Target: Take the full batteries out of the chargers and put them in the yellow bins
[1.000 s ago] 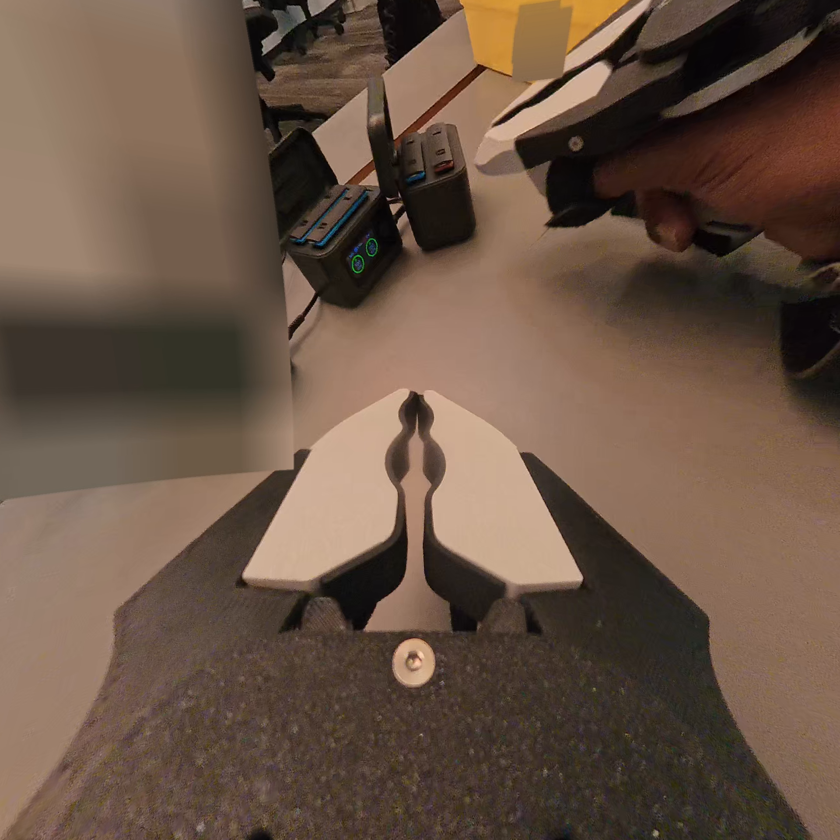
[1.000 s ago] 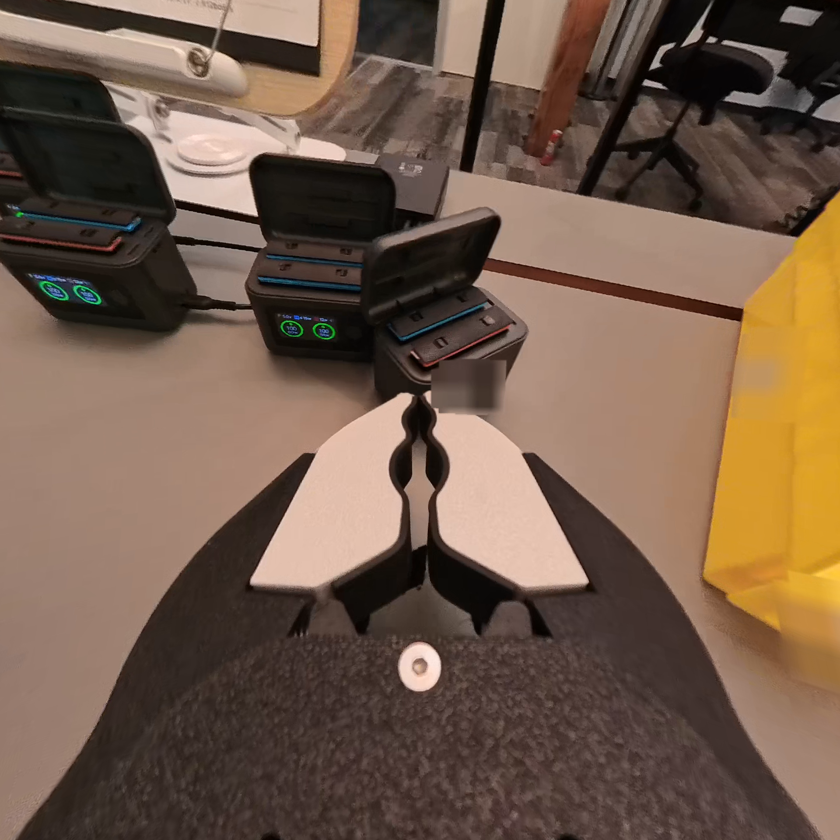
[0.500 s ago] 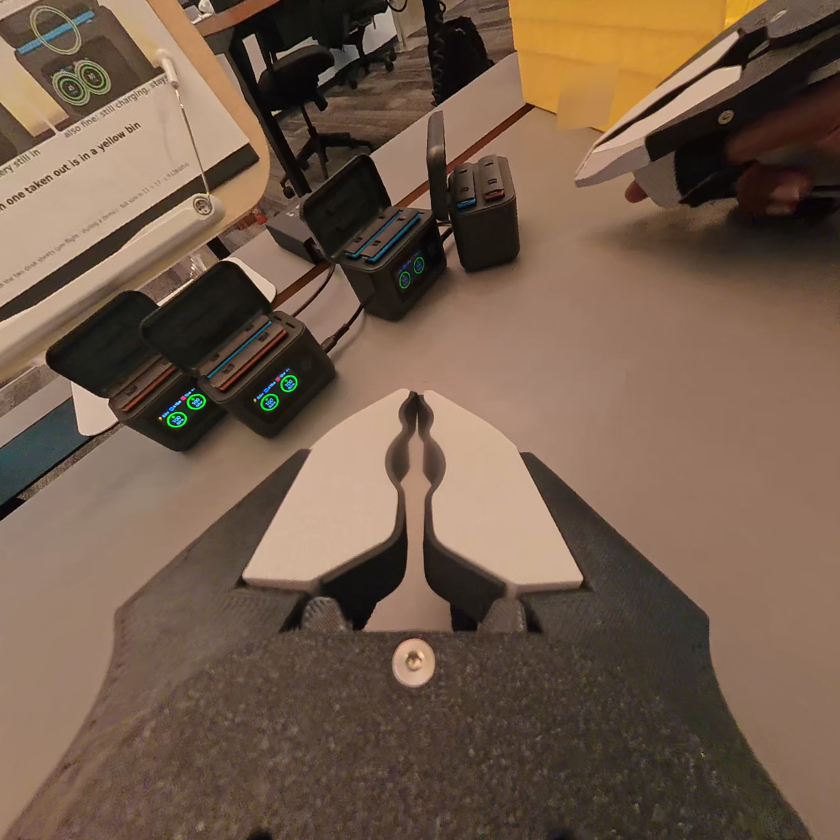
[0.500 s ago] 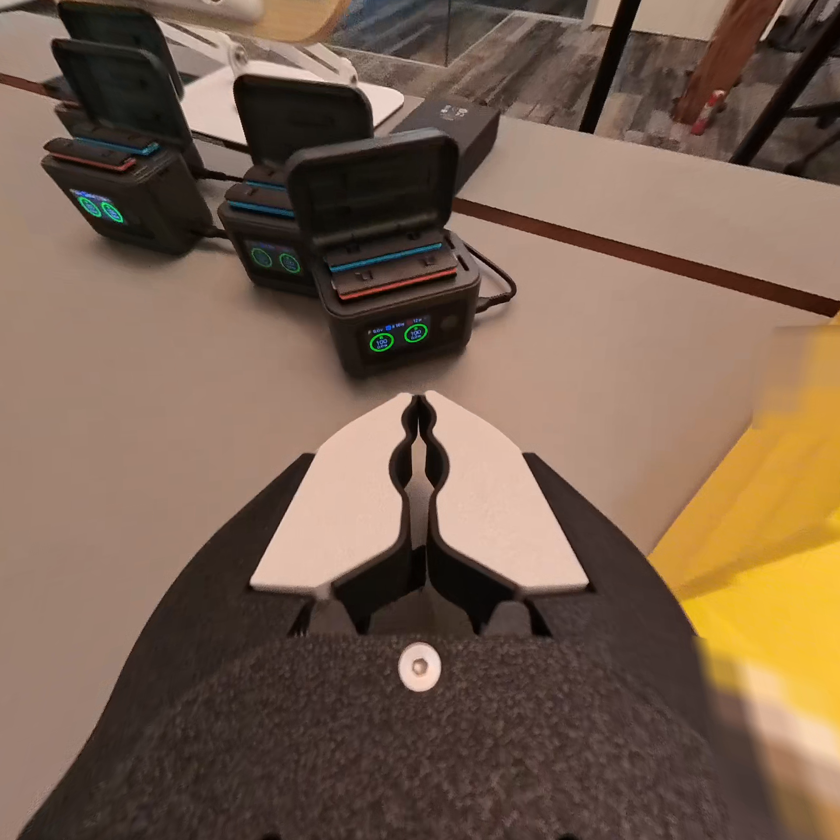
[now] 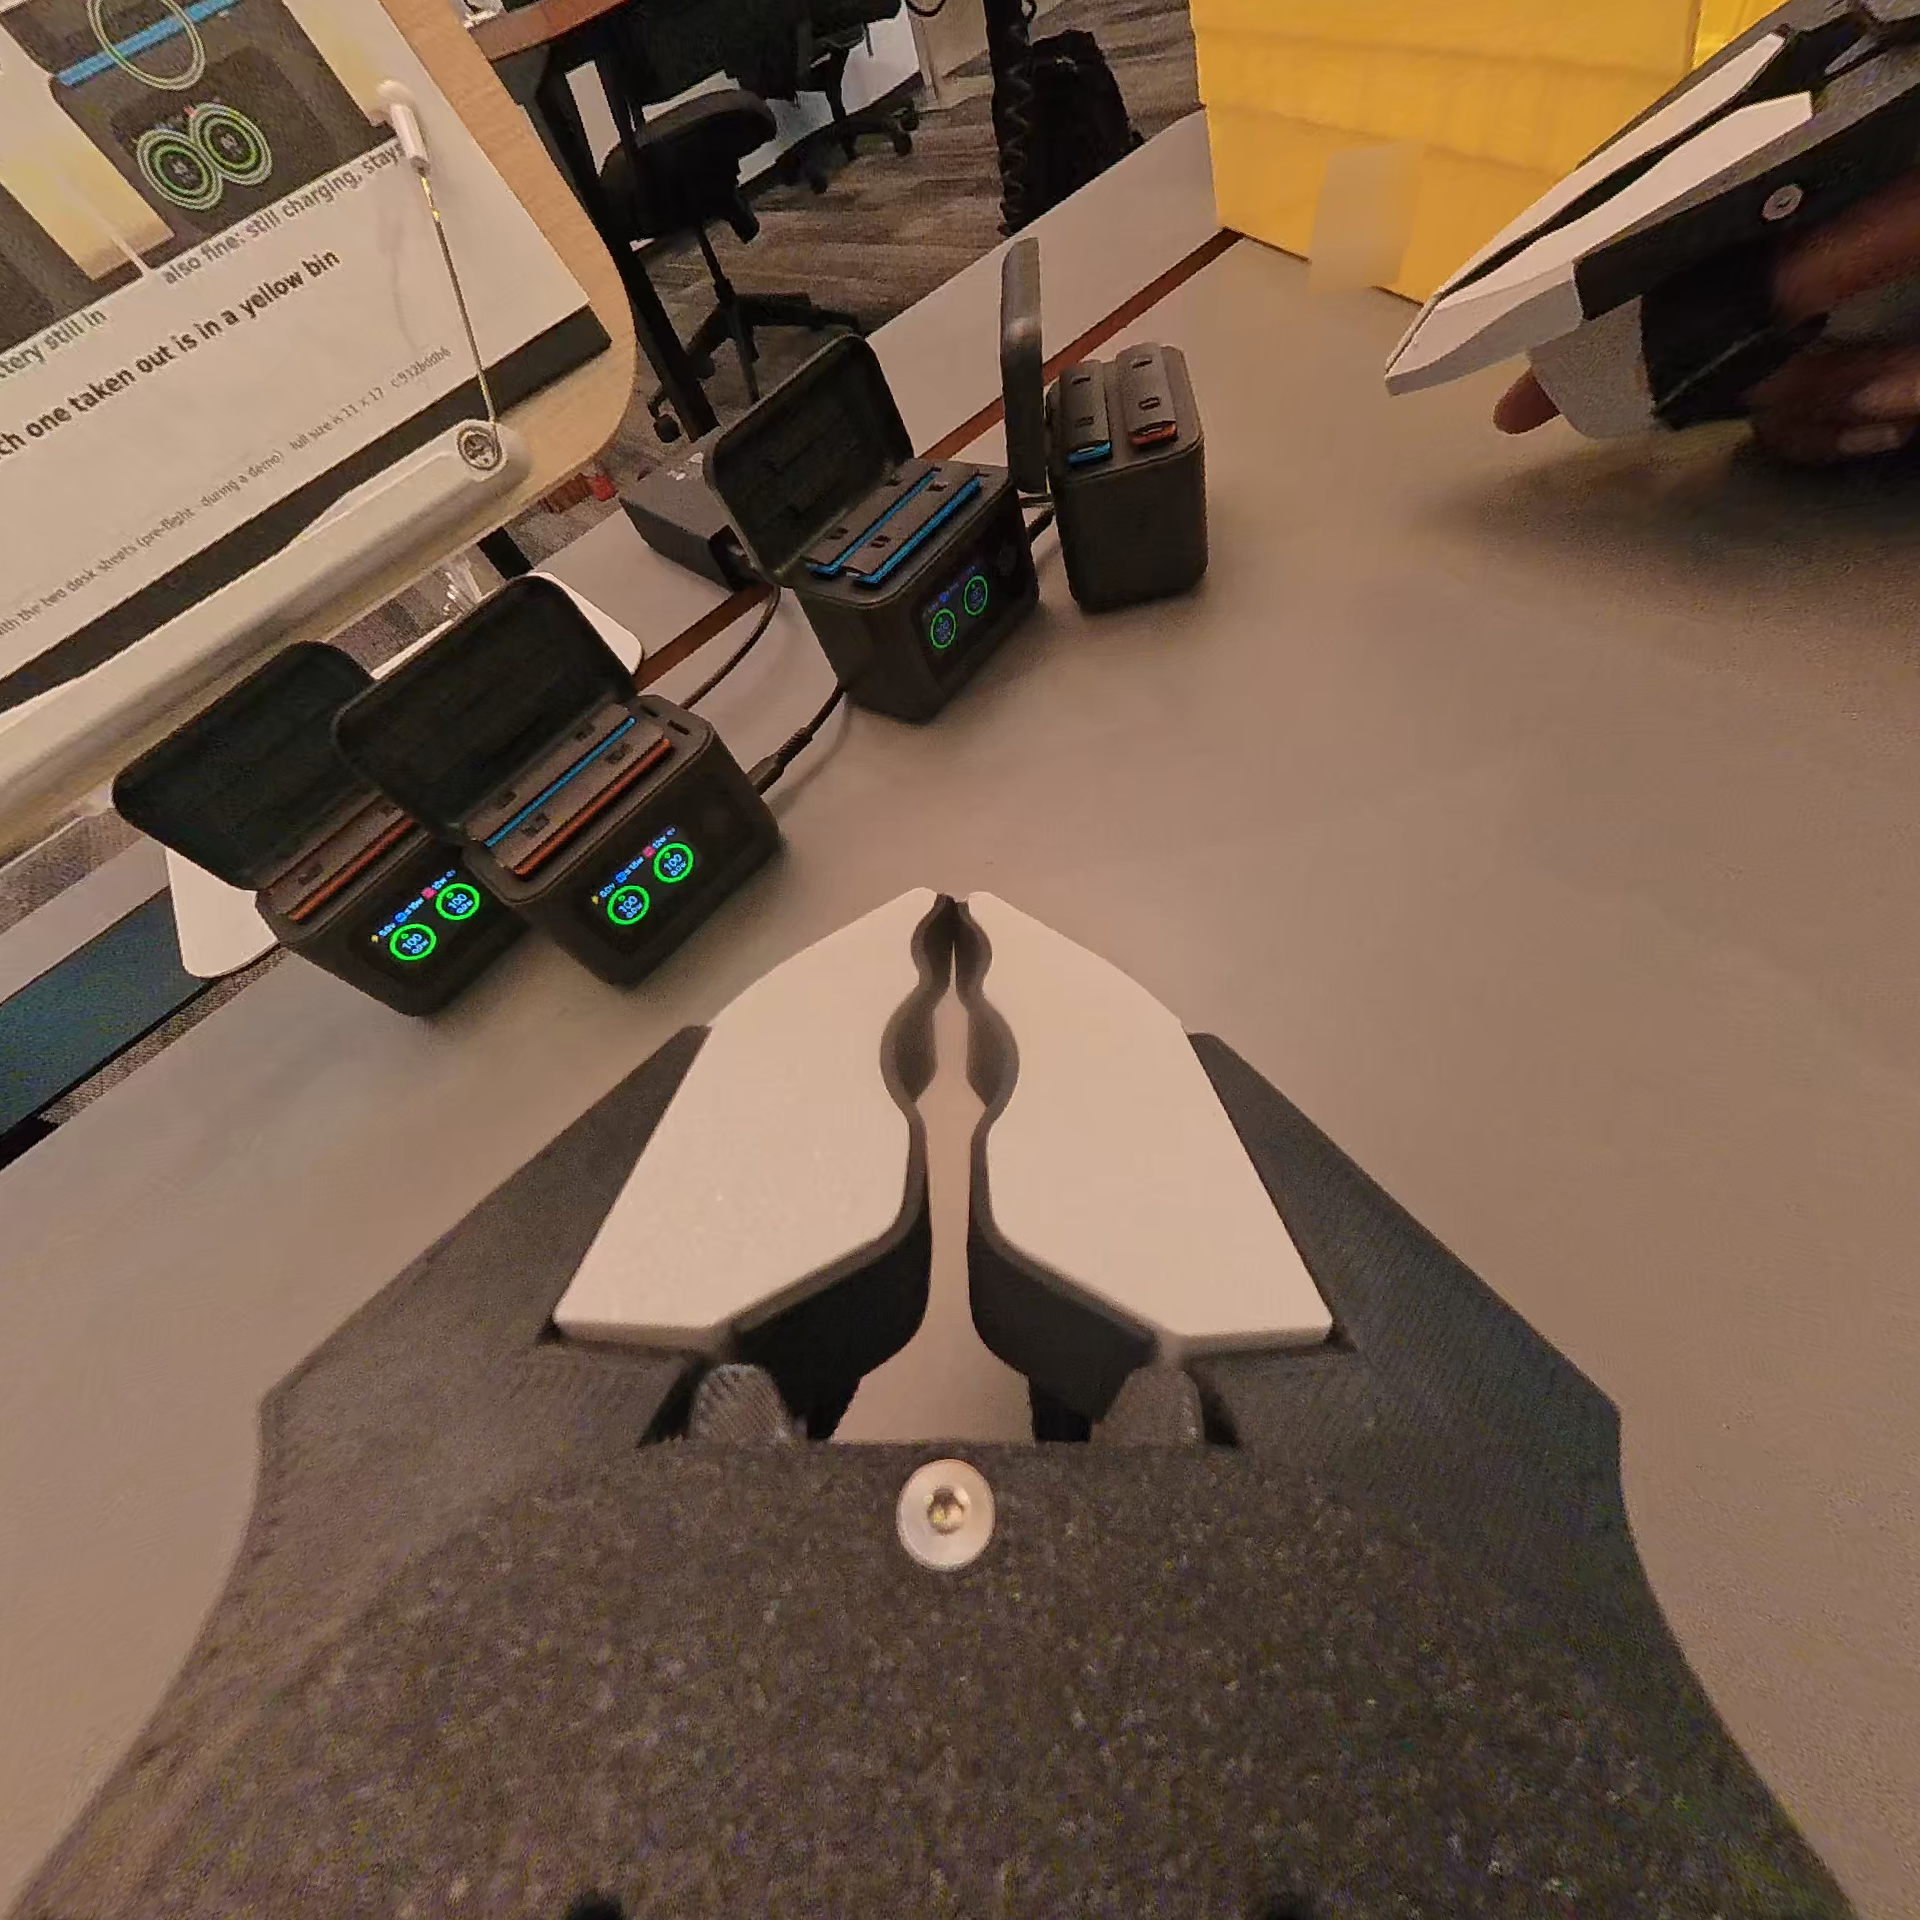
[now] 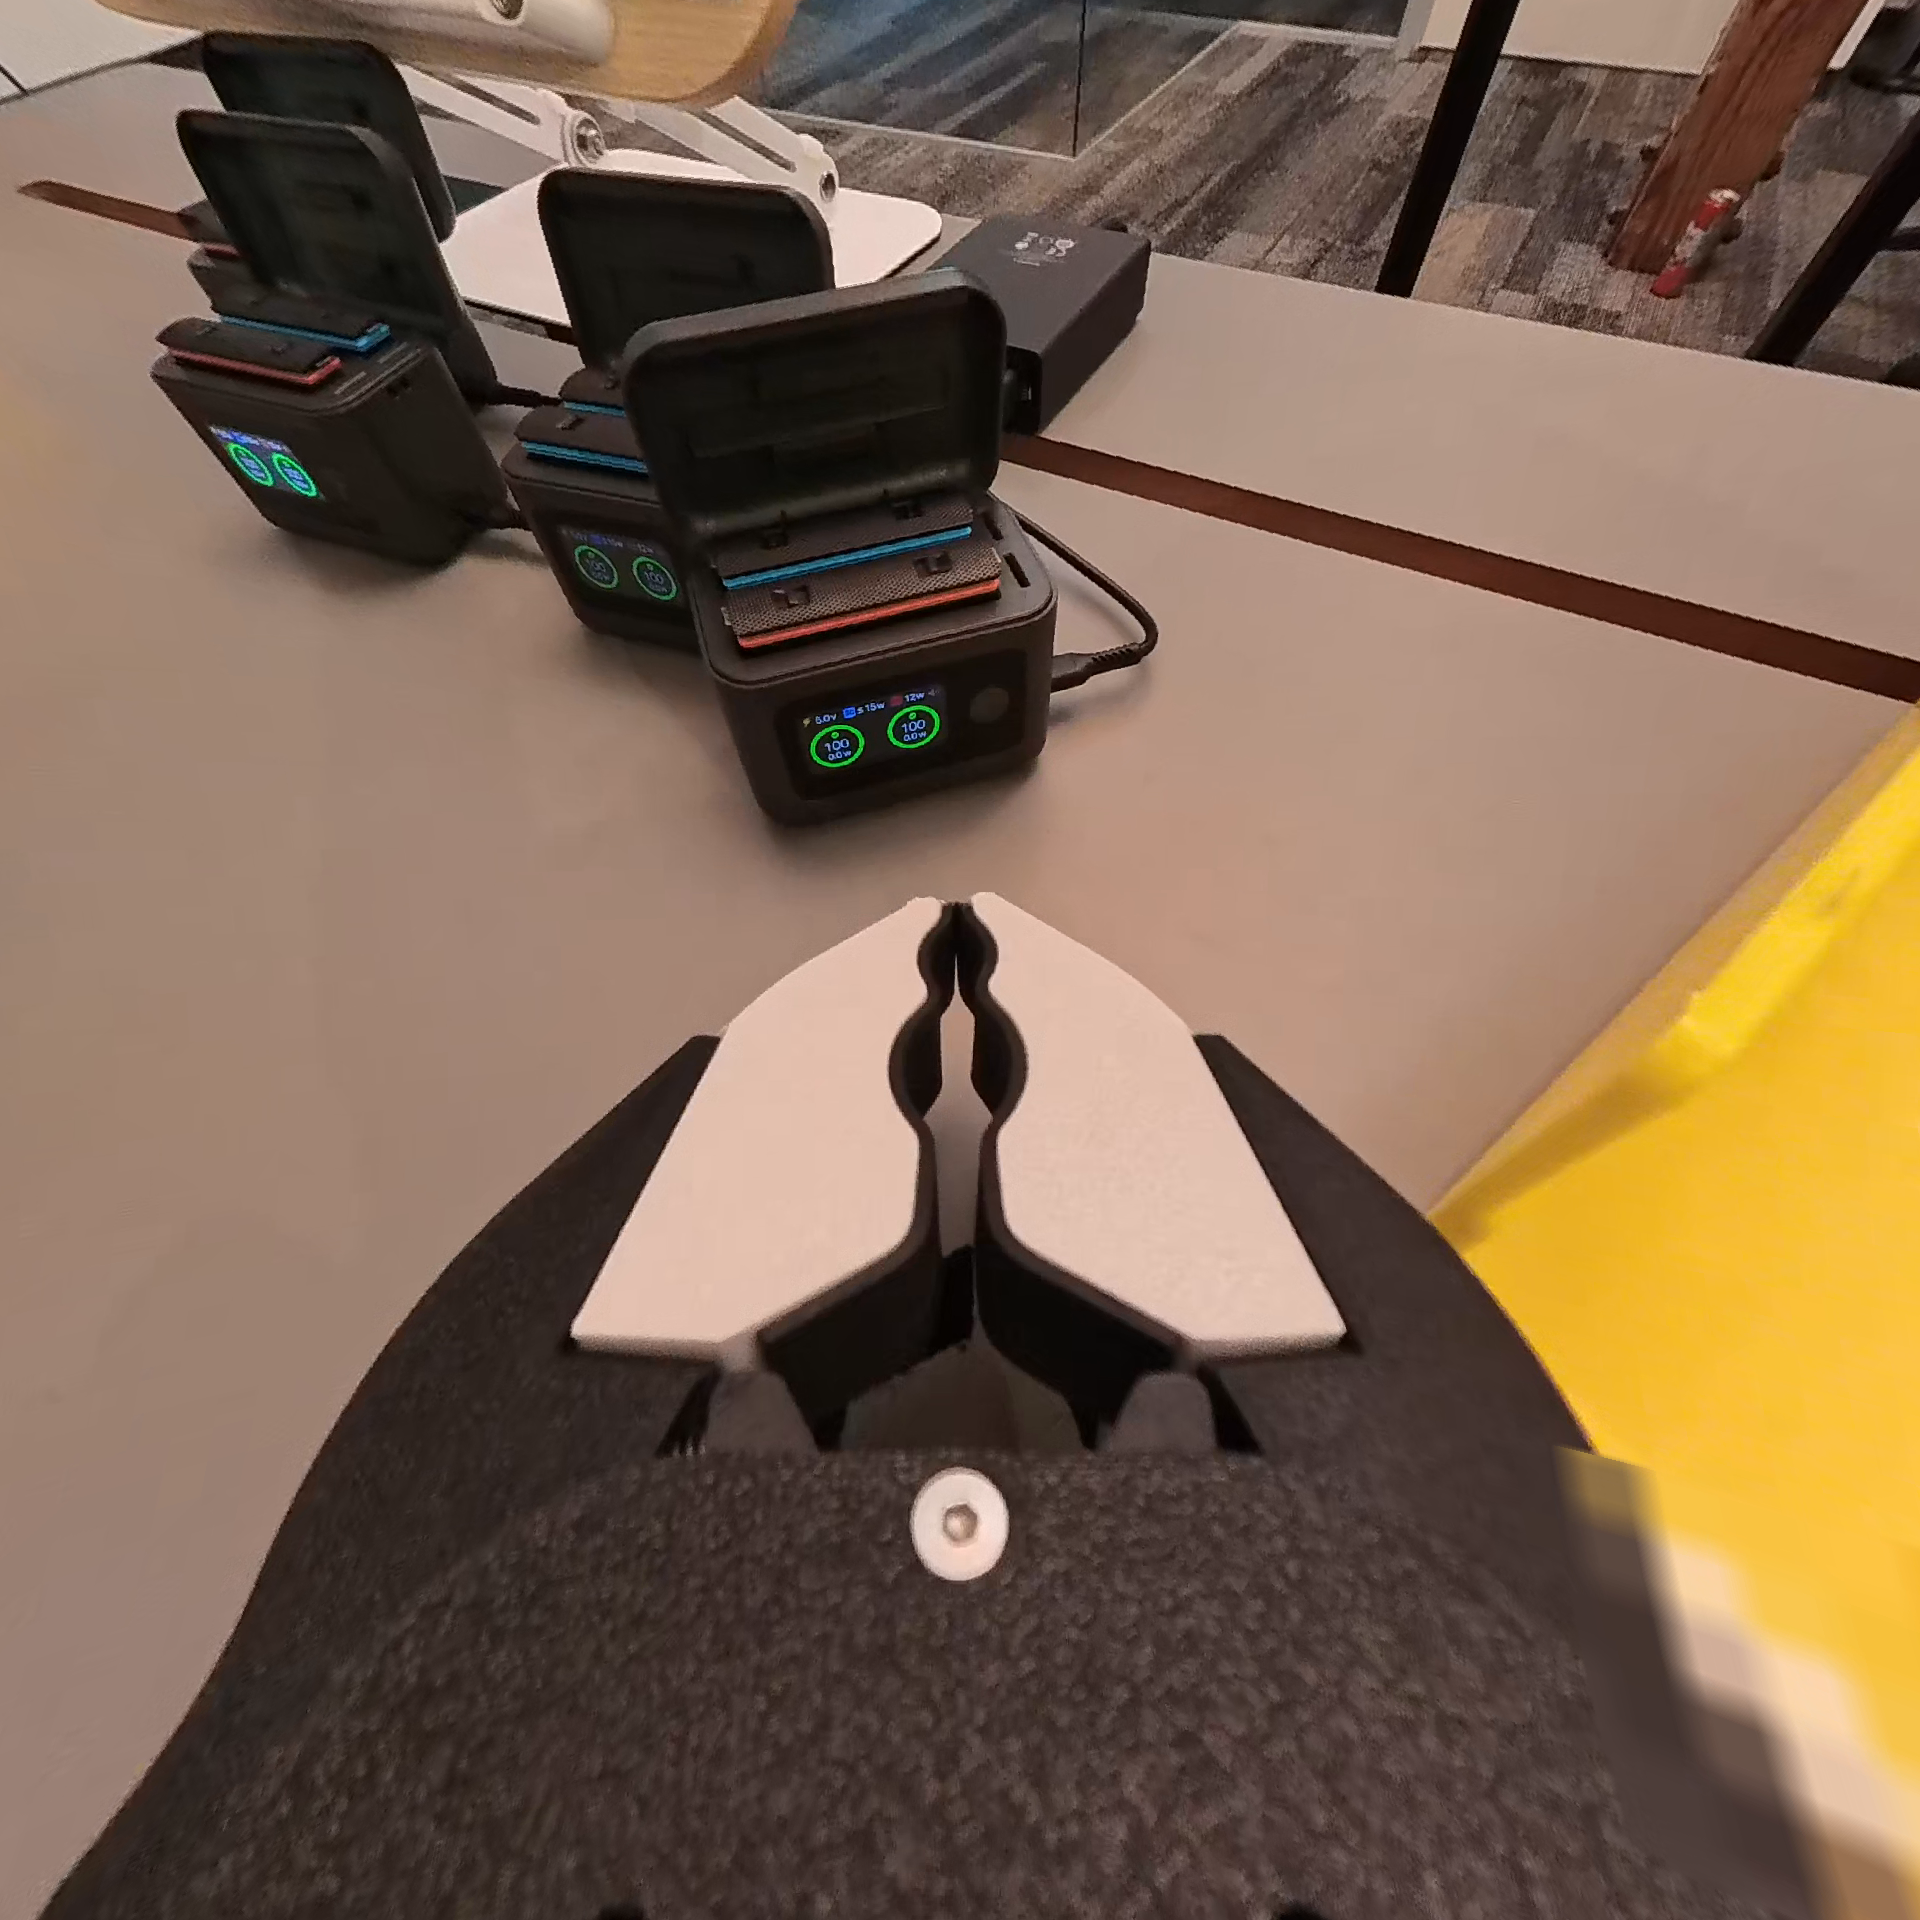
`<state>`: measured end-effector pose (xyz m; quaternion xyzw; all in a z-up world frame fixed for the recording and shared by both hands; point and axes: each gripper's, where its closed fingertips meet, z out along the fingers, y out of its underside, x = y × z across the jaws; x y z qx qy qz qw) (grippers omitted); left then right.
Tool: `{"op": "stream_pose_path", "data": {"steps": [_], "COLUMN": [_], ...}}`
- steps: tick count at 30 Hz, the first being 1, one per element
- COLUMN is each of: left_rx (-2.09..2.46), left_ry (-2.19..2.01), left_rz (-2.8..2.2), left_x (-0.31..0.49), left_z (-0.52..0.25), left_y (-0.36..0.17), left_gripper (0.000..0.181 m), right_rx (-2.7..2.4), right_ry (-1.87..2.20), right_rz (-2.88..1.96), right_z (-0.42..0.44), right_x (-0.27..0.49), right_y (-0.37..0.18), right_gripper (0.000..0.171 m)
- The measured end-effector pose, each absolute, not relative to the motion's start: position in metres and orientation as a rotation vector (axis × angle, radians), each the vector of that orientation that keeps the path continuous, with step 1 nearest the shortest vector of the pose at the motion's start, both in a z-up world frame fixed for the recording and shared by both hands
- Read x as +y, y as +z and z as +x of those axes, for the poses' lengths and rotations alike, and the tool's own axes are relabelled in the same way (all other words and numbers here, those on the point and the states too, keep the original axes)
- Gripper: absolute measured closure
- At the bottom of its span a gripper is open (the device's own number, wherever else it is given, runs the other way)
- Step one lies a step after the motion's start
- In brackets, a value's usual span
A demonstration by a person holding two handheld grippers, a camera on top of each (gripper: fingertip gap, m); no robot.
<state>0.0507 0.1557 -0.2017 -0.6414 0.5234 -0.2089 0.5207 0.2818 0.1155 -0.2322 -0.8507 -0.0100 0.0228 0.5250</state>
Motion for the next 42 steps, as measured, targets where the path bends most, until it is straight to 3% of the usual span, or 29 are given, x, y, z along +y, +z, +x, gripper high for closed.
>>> {"op": "stream_pose_path", "data": {"steps": [12, 21, 31, 42], "left_rx": [1.258, 1.092, 0.936, 1.253], "left_ry": [-0.496, -0.536, -0.513, -0.653], "left_rz": [-1.539, -1.618, -1.728, -1.818], "left_x": [0.157, 0.203, 0.306, 0.37], "left_z": [0.051, 0.03, -0.013, 0.028], "left_y": [-0.204, -0.19, -0.191, -0.24], "left_gripper": [0.181, 0.18, 0.154, 0.114], "right_rx": [-0.02, -0.091, -0.304, -0.413], "right_ry": [0.039, -0.027, 0.039, 0.158], "right_rz": [-2.033, -1.927, -1.85, -1.846], "right_z": [0.282, 0.25, 0.164, 0.123], "right_x": [0.116, 0.131, 0.155, 0.157], "right_y": [-0.231, -0.194, -0.169, -0.178], "right_gripper": [0.171, 0.171, 0.168, 0.166]}}
